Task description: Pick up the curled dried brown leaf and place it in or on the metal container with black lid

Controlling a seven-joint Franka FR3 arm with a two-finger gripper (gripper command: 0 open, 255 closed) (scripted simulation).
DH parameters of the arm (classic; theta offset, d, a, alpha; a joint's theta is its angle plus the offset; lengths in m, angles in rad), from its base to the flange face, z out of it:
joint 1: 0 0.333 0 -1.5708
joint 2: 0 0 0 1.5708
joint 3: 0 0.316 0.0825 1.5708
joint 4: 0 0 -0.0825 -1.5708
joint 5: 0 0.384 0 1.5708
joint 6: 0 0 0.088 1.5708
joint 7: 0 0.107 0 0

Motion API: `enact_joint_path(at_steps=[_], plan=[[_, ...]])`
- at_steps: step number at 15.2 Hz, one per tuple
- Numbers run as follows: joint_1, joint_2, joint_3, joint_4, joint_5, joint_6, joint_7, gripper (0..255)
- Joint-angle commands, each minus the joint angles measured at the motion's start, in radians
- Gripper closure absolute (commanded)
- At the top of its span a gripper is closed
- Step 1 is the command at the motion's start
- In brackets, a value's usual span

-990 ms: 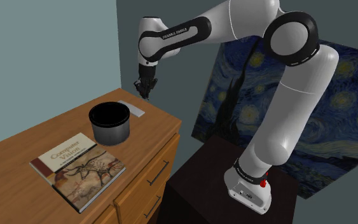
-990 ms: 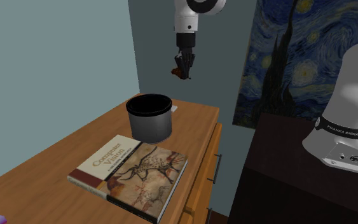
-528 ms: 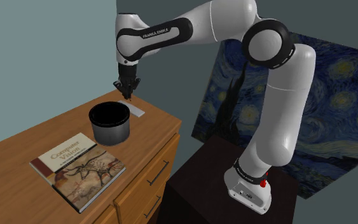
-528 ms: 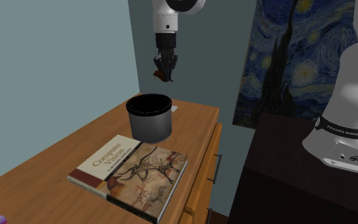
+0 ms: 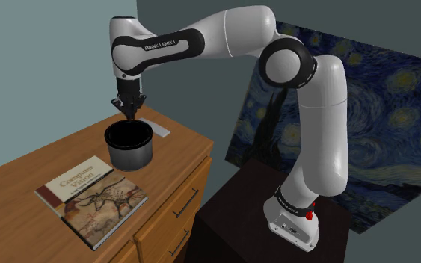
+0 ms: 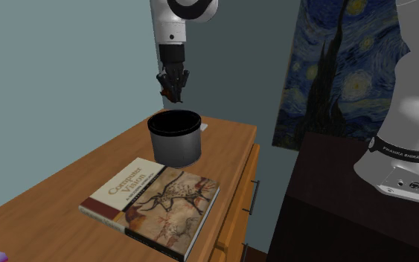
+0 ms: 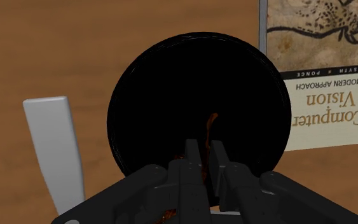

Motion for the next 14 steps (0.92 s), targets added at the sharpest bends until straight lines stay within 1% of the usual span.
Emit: enact_joint_path(at_steps=[1, 10, 14], plan=[[0.001, 0.011, -0.001, -0.009, -0.001, 0.020, 0.000, 255], [0.002, 0.054, -0.005, -0.062, -0.007, 0.117, -0.001, 255], [0.002, 0.055, -0.005, -0.062, -0.007, 0.116, -0.001, 255]])
